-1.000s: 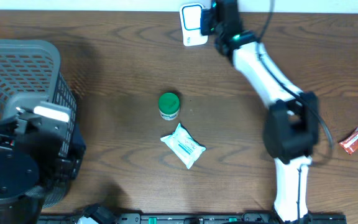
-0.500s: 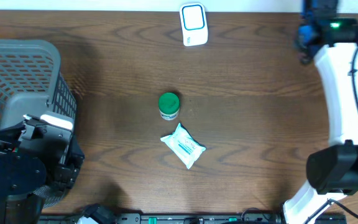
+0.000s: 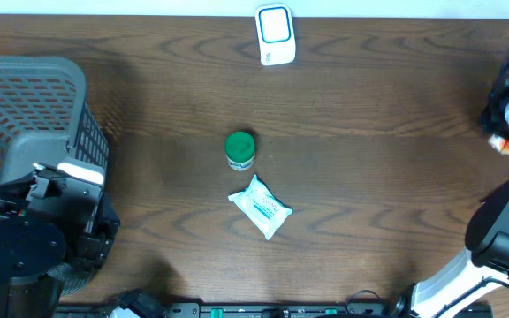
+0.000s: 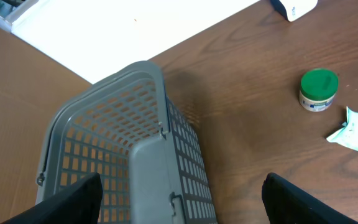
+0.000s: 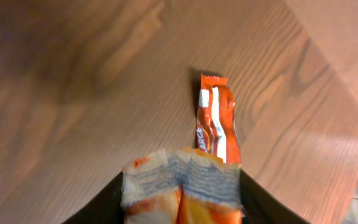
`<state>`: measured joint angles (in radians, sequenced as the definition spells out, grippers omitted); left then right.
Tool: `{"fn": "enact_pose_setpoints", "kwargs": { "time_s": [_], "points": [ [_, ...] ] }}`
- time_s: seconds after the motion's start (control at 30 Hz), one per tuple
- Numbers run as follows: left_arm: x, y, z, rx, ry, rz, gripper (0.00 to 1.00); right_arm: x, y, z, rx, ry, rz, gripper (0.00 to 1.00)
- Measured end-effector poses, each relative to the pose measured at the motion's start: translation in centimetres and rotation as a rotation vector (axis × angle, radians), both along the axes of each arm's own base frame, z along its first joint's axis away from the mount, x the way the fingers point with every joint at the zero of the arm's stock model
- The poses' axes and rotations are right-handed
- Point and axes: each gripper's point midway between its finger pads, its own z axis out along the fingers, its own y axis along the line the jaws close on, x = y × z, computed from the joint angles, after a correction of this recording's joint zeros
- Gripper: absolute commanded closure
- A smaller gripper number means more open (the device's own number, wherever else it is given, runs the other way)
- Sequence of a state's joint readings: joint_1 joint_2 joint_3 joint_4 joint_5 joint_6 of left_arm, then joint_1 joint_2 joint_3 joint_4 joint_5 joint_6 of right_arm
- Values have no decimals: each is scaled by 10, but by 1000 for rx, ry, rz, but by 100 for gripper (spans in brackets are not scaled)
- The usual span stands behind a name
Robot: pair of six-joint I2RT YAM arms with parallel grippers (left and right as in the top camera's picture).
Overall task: Scan the item barcode
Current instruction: 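Carry the orange box right and set it beside the chocolate bar, then reach the right gripper over the green-lidded jar and grasp it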
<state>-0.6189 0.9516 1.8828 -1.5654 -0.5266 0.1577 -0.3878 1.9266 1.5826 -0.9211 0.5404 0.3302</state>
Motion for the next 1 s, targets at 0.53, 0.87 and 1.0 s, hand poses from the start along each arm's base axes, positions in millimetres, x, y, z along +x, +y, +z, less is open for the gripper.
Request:
{"fn": "enact_pose_setpoints", "kwargs": {
  "time_s": [0.53, 0.87, 1.0],
  "points": [
    [0, 0, 0, 0, 0, 0, 18, -58, -7, -47, 112, 134, -90, 1],
    [0, 0, 0, 0, 1, 0, 18, -43, 8, 15, 213, 97, -59, 1],
    [0, 0, 0, 0, 0, 0, 18, -16, 56, 25, 395, 0, 38, 1]
  ]
}}
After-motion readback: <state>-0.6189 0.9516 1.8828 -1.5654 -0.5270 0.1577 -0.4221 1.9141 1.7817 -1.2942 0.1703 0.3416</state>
